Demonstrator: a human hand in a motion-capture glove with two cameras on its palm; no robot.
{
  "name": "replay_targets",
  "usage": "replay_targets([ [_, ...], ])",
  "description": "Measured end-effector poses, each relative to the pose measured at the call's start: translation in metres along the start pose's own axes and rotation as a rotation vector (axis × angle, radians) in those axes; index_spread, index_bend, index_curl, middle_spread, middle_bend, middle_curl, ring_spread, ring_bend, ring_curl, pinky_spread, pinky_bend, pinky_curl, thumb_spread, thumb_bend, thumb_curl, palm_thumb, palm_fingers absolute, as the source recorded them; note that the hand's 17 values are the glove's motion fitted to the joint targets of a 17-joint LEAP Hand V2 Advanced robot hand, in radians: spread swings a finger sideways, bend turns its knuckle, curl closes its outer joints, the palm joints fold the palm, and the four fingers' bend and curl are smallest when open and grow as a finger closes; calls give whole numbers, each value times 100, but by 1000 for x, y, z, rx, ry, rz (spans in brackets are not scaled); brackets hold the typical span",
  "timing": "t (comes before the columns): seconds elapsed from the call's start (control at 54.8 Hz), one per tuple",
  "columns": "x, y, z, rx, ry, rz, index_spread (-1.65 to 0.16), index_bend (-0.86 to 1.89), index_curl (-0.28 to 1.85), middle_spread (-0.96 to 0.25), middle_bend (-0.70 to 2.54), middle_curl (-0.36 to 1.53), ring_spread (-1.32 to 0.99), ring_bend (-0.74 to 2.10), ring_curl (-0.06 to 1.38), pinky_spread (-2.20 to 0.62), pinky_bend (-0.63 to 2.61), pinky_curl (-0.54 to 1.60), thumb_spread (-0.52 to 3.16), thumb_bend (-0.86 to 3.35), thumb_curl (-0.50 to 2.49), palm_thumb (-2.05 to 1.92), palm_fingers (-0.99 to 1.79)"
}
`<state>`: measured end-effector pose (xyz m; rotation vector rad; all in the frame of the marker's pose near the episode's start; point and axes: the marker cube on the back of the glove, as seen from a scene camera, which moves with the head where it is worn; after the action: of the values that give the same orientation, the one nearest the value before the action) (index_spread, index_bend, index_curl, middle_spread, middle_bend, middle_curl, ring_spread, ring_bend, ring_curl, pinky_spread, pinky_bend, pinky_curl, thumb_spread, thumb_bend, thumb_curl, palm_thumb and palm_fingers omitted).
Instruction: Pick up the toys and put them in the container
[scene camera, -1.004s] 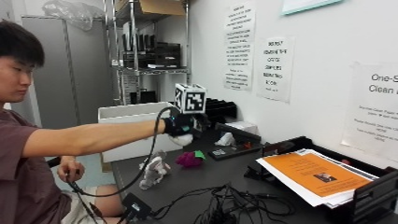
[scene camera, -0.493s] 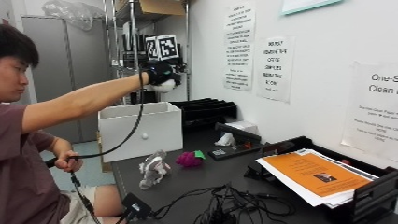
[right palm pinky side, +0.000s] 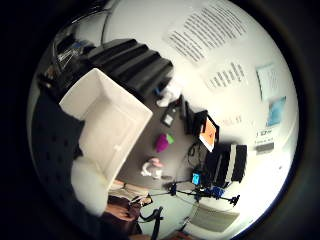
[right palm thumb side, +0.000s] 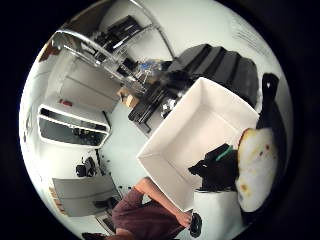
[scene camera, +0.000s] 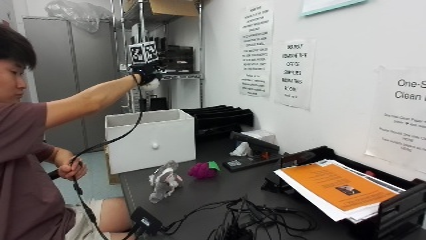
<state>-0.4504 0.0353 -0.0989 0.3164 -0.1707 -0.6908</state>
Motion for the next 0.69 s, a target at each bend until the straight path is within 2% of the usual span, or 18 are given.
replay_targets([
  [0.037, -1, 9, 3, -8, -9, -38, -28, 93, 105, -20, 117, 83, -34, 146, 70, -40, 106, 60, 34, 6, 110, 62, 101],
  [0.055, 0, 13, 5, -23, -11, -50, -28, 88, 105, -25, 103, 80, -34, 146, 70, -40, 111, 61, 39, 8, 110, 65, 77],
  [0.091, -1, 20, 11, -87, -4, -66, -28, 87, 108, -27, 98, 80, -34, 148, 72, -39, 115, 64, 42, 7, 110, 64, 70],
  [0.11, -2, 22, 14, -133, 2, -74, -28, 88, 108, -25, 108, 82, -34, 145, 71, -39, 111, 62, 39, 4, 110, 60, 83],
  [0.146, -4, 25, 20, -231, 12, -79, -29, 78, 105, -25, 101, 79, -34, 141, 68, -38, 113, 60, 42, 1, 110, 58, 72],
  [0.164, -4, 27, 22, -275, 16, -76, -28, 61, 99, -25, 56, 67, -34, 141, 68, -36, 121, 61, 59, -4, 106, 46, 7],
  [0.183, -3, 28, 23, -310, 20, -70, -27, 48, 100, -22, 62, 71, -29, 128, 68, -30, 123, 67, 67, -8, 102, 38, -28],
  [0.201, -2, 29, 24, -334, 23, -64, -27, 37, 96, -20, 53, 67, -24, 119, 68, -26, 127, 69, 73, -11, 98, 30, -51],
  [0.237, 1, 30, 23, -342, 15, -57, -28, 15, 84, -14, 39, 60, -18, 96, 60, -19, 128, 64, 82, -15, 90, 14, -70],
  [0.292, 10, 30, 17, -318, -8, -57, -29, 2, 68, -9, 24, 53, -12, 74, 50, -12, 125, 58, 91, -11, 81, 3, -62],
  [0.402, 37, 35, 6, -334, 40, 25, -27, -1, 50, -4, 11, 44, -4, 54, 38, -3, 116, 52, 104, -6, 69, -4, -49],
  [0.511, 46, 20, -3, -368, 113, 81, -27, 1, 40, -1, 10, 39, 0, 44, 34, 1, 106, 47, 111, -5, 60, -5, -44],
  [0.694, 110, 66, -19, -359, 119, 172, -25, 3, 28, 0, 10, 32, 3, 36, 32, 4, 96, 42, 116, -5, 49, -4, -38],
])
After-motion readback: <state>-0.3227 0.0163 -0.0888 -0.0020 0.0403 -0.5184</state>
